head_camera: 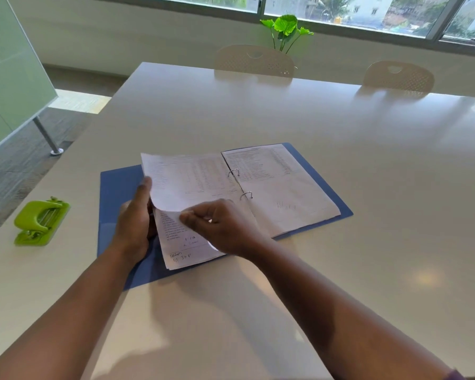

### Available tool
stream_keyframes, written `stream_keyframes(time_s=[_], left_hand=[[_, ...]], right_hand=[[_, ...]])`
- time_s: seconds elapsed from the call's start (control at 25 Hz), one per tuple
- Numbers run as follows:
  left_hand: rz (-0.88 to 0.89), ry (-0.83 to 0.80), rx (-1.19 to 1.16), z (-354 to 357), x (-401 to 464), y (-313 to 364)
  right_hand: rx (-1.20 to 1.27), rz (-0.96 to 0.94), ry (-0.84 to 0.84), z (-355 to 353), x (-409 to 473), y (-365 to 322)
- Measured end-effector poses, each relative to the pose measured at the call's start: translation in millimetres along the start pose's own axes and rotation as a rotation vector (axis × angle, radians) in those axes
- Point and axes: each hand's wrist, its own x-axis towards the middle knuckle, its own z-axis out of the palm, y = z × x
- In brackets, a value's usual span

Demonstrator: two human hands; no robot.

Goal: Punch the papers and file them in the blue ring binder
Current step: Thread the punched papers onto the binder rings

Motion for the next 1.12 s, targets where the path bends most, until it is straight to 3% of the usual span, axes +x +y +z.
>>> stream_keyframes(time_s=[0.12, 0.24, 0.36, 0.52, 0.68, 0.96, 1.04, 1.12], left_hand=[[-0.016, 0.081, 0.019, -0.4, 1.5, 0.0], [-0.030, 0.102, 0.035, 1.1, 1.9, -1.0], [-0.018, 0.100, 0.033, 2.3, 1.7, -1.5], [-0.003, 0.106, 0.039, 1.4, 2.7, -3.1], [0.001, 0.105, 0.056, 1.3, 3.1, -3.8], [-0.005, 0.110, 0.066, 0.4, 3.1, -4.0], [-0.003, 0.115, 0.077, 1.2, 2.0, -3.5], [0.005, 0.116, 0.087, 2.3, 1.1, -4.0]], right_hand=[[0.096, 0.074, -0.041, -7.6, -3.2, 9.1], [0.093, 0.191, 0.286, -40.9, -5.1, 35.0], [-0.199, 0.391, 0.543, -86.3, -14.2, 70.6], [-0.549, 0.771, 0.455, -120.8, -39.5, 108.4], [-0.765, 0.960, 0.352, -124.0, -59.3, 132.7], [-0.790, 0.966, 0.242, -110.5, -60.9, 140.4], [-0.738, 0.902, 0.306, -110.0, -58.9, 137.9], [-0.522, 0.775, 0.486, -108.9, -61.0, 133.4]])
